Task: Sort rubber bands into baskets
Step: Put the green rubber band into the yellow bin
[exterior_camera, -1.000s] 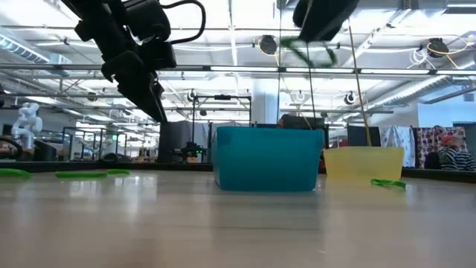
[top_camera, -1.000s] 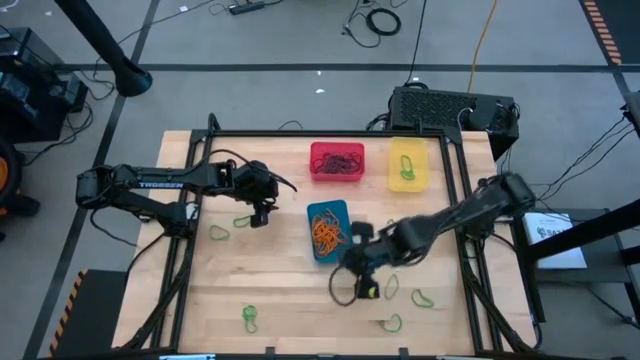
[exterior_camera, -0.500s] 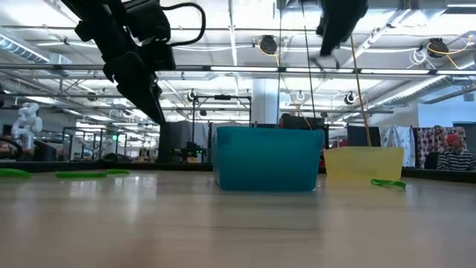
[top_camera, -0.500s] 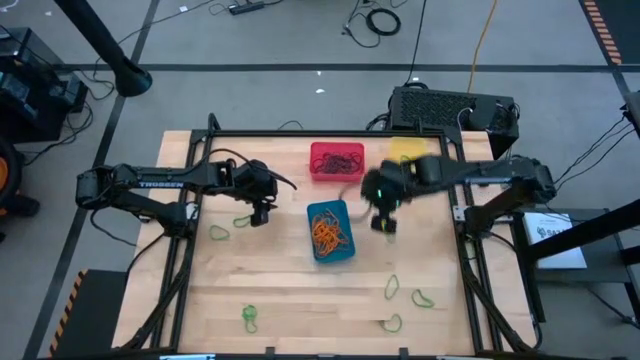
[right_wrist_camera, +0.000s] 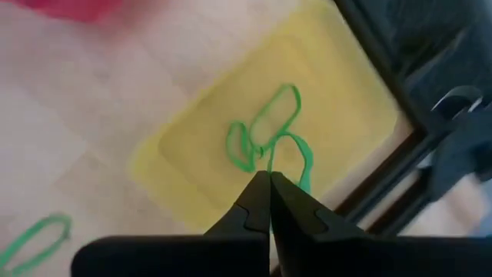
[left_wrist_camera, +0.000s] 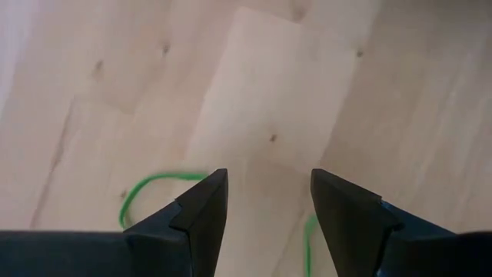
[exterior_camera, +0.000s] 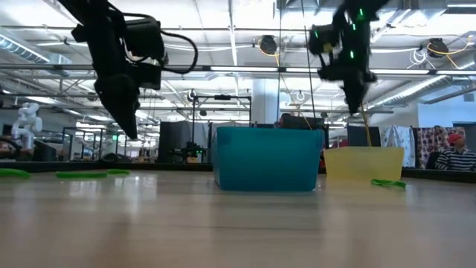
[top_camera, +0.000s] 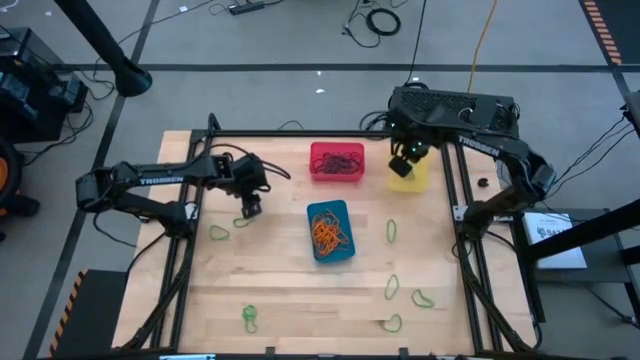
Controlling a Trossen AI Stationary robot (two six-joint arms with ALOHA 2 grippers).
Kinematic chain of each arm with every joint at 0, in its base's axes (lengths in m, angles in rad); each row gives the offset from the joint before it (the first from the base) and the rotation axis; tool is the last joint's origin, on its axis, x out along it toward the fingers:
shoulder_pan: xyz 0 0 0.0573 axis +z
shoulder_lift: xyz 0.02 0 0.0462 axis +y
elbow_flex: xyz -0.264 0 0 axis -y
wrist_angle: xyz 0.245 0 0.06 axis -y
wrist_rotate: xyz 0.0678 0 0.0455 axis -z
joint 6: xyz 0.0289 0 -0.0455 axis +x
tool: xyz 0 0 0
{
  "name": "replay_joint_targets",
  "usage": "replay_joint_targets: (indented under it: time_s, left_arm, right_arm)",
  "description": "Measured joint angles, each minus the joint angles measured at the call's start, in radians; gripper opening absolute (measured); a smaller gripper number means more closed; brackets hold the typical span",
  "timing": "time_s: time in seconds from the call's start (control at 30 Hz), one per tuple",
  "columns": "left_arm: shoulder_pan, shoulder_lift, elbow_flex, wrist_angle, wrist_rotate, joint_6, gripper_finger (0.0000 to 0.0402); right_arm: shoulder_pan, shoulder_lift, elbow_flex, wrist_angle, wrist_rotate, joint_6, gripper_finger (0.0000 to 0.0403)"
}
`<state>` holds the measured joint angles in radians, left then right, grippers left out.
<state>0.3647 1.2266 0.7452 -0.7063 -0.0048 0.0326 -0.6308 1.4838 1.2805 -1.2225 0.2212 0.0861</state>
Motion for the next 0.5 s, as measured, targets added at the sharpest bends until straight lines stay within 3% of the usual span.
replay_joint_targets:
  time_s: [0.2, 0.5]
  left_arm:
    - [0.046, 0.0, 0.0, 0.0, 0.0, -0.076, 0.0196]
    - [0.088, 0.0, 0.0, 0.027, 0.0, -0.107, 0.0196]
  right_arm:
    - [-0.148, 0.001, -0.162, 0.149, -0.092, 0.046, 0.0]
    - [-0.169, 0.001, -0.206, 0.243, -0.091, 0.056, 0.0008]
